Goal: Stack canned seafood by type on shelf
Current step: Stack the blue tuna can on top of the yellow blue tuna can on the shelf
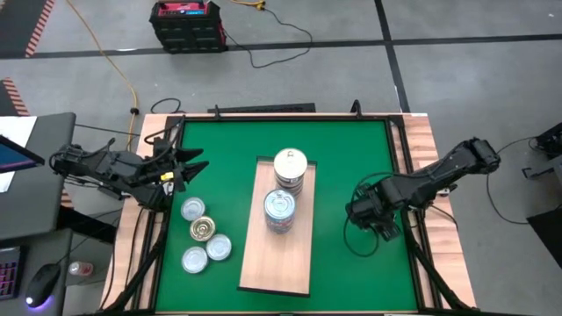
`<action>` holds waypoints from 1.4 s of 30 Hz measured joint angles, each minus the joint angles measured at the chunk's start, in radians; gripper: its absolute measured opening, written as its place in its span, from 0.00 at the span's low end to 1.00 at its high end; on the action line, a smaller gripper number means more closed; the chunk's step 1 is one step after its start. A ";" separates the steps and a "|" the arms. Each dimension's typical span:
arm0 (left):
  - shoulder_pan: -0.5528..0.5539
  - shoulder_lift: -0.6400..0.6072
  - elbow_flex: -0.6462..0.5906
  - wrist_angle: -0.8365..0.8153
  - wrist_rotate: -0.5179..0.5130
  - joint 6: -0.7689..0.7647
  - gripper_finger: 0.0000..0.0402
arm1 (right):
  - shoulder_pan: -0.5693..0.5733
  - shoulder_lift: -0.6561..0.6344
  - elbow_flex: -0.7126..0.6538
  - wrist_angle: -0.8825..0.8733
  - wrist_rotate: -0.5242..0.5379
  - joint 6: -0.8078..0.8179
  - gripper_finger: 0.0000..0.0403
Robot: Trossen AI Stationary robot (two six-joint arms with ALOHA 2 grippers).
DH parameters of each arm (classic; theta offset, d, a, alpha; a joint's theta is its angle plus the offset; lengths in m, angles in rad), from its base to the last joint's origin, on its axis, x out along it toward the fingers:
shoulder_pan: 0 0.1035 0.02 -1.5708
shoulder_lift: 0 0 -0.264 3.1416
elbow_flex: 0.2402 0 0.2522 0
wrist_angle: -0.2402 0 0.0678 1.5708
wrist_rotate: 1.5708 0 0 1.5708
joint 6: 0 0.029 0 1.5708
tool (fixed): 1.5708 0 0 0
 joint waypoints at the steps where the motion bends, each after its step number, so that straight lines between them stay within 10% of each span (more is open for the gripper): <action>1: 0.000 0.000 0.000 -0.001 0.000 0.005 0.74 | 0.006 0.000 0.000 -0.005 -0.021 0.018 0.69; 26: 0.000 0.000 0.000 -0.051 0.027 0.039 0.74 | 0.239 0.144 -0.132 0.029 0.075 0.057 0.68; 35: 0.000 0.000 0.000 -0.051 0.085 0.023 0.74 | 0.238 0.174 -0.096 0.037 0.006 0.198 0.40; 42: 0.000 0.005 0.001 -0.079 0.156 -0.072 0.74 | 0.225 0.175 0.078 -0.037 -0.007 0.240 0.39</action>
